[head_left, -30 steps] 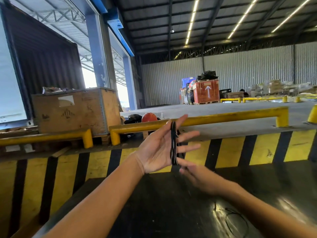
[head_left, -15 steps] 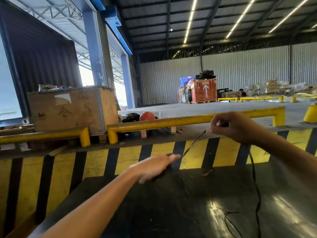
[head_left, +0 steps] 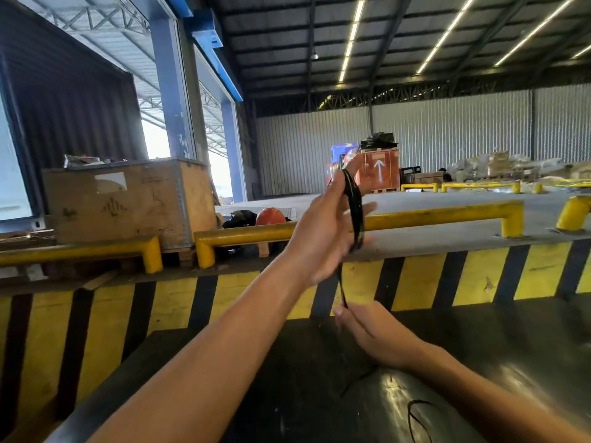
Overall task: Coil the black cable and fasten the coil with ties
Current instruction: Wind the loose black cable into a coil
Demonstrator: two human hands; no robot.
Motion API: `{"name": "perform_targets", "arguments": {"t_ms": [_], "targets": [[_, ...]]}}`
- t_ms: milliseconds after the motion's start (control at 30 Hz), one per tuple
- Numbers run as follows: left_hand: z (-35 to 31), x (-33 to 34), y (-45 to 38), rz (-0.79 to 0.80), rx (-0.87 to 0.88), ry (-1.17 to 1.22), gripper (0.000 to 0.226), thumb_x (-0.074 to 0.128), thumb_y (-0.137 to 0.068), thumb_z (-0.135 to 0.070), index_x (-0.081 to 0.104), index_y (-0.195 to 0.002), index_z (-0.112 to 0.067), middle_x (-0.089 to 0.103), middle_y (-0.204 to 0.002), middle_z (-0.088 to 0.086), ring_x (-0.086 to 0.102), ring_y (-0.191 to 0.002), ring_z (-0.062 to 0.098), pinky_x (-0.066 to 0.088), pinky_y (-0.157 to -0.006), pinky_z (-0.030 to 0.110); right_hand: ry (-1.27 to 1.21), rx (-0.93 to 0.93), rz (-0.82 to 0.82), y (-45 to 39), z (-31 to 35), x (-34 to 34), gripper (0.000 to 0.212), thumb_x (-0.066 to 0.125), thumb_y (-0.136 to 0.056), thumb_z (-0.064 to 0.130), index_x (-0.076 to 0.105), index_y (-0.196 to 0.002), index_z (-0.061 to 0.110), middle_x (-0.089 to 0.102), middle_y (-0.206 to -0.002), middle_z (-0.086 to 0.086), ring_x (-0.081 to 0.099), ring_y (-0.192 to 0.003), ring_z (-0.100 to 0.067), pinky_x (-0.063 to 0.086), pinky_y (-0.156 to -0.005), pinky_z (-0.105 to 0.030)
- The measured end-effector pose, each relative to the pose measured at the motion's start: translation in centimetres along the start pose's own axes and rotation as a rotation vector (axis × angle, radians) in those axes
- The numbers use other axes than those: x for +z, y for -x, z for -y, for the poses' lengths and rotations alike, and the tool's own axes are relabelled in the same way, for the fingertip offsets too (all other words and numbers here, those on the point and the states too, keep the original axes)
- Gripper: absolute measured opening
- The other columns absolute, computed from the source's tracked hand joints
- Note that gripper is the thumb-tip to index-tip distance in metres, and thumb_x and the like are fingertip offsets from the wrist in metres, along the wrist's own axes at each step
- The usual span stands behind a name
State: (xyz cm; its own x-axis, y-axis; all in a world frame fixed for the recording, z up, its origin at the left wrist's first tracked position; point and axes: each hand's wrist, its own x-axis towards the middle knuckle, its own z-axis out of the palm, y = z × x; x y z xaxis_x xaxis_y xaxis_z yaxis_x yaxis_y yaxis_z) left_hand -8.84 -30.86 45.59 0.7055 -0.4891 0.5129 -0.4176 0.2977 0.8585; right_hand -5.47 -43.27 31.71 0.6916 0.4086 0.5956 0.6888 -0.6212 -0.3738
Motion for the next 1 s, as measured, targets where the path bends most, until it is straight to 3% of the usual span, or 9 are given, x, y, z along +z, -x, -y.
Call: {"name": "perform_targets", "arguments": {"t_ms": [133, 200, 333, 400, 500, 600, 733, 867, 1000], "targets": [[2.1, -4.5, -0.5, 0.014, 0.122, -1.175, 0.042, 0.023, -0.104, -0.026, 0.030, -0.145, -0.027, 0.050, -0.108, -0.013, 0.043, -0.105, 0.006, 0.028, -0.093, 0.013, 0.131, -0.085, 0.054, 0.0, -0.4, -3.2, 0.033, 0.028, -0.092, 0.055, 0.049, -0.074, 0.038, 0.053, -0.063, 0.010, 0.054, -0.061, -0.002, 0.042, -0.059, -0.016], [3.6, -6.5, 0.5, 0.049, -0.036, -1.136, 0.037, 0.025, -0.104, -0.033, 0.049, -0.131, -0.026, 0.054, -0.097, -0.008, 0.050, -0.094, 0.007, 0.032, -0.092, 0.024, 0.201, -0.096, 0.057, -0.5, -0.7, -6.1, 0.034, 0.035, -0.092, 0.050, 0.055, -0.076, 0.029, 0.054, -0.064, 0.007, 0.054, -0.061, -0.008, 0.042, -0.059, -0.018], [6.1, -8.1, 1.9, 0.204, -0.391, -1.216, 0.047, 0.026, -0.102, -0.043, 0.047, -0.137, -0.020, 0.056, -0.131, 0.010, 0.051, -0.118, 0.021, 0.033, -0.096, 0.032, 0.321, -0.044, 0.015, -1.6, -1.8, -10.9, 0.018, 0.058, -0.087, 0.034, 0.055, -0.069, 0.036, 0.055, -0.059, 0.012, 0.056, -0.058, -0.003, 0.038, -0.052, -0.014], [6.3, -7.6, 2.9, 0.326, -0.591, -1.079, 0.046, 0.026, -0.100, -0.048, 0.052, -0.130, -0.024, 0.057, -0.127, 0.009, 0.054, -0.110, 0.020, 0.038, -0.088, 0.034, 0.293, 0.001, -0.084, -2.0, -2.4, -12.4, 0.021, 0.061, -0.086, 0.029, 0.054, -0.070, 0.040, 0.057, -0.060, 0.012, 0.056, -0.058, 0.000, 0.035, -0.053, -0.015], [6.2, -6.6, 3.9, 0.526, -0.774, -0.498, 0.045, 0.022, -0.099, -0.050, 0.036, -0.140, -0.039, 0.041, -0.145, 0.007, 0.042, -0.130, 0.028, 0.042, -0.094, 0.043, 0.206, 0.067, -0.212, -2.3, -3.7, -12.4, 0.020, 0.057, -0.089, 0.027, 0.056, -0.072, 0.038, 0.056, -0.060, 0.009, 0.055, -0.060, 0.003, 0.033, -0.051, -0.020], [5.0, -4.7, 3.6, 0.639, -0.648, 0.021, 0.045, 0.030, -0.095, -0.048, 0.041, -0.139, -0.038, 0.045, -0.141, 0.006, 0.041, -0.131, 0.029, 0.041, -0.099, 0.053, 0.127, 0.123, -0.228, -1.9, -3.9, -10.1, 0.029, 0.050, -0.094, 0.022, 0.057, -0.074, 0.041, 0.060, -0.069, 0.013, 0.054, -0.062, 0.007, 0.039, -0.059, -0.024], [2.2, -2.1, 1.0, 0.461, -0.299, 0.420, 0.048, 0.033, -0.096, -0.043, 0.041, -0.141, -0.029, 0.040, -0.143, 0.010, 0.037, -0.129, 0.029, 0.038, -0.098, 0.059, 0.119, 0.075, 0.129, -1.1, -1.5, -4.3, 0.038, 0.043, -0.097, 0.024, 0.055, -0.080, 0.055, 0.060, -0.079, 0.024, 0.059, -0.078, 0.008, 0.046, -0.069, -0.015], [1.4, -3.6, -0.9, 0.017, -0.119, -0.033, 0.044, 0.025, -0.101, -0.043, 0.037, -0.142, -0.034, 0.028, -0.155, 0.007, 0.021, -0.144, 0.026, 0.024, -0.108, 0.054, 0.181, 0.045, 0.363, -0.7, -0.3, -0.8, 0.030, 0.031, -0.096, 0.050, 0.048, -0.076, 0.036, 0.058, -0.068, 0.009, 0.057, -0.059, 0.002, 0.038, -0.059, -0.016], [3.3, -7.1, 0.1, 0.033, -0.086, -0.909, 0.043, 0.021, -0.103, -0.037, 0.041, -0.140, -0.028, 0.048, -0.131, -0.006, 0.043, -0.118, 0.004, 0.034, -0.094, 0.021, 0.232, -0.008, 0.314, -1.3, -0.7, -4.7, 0.033, 0.033, -0.097, 0.046, 0.048, -0.070, 0.033, 0.049, -0.060, 0.009, 0.052, -0.056, 0.006, 0.034, -0.058, -0.014]]}}
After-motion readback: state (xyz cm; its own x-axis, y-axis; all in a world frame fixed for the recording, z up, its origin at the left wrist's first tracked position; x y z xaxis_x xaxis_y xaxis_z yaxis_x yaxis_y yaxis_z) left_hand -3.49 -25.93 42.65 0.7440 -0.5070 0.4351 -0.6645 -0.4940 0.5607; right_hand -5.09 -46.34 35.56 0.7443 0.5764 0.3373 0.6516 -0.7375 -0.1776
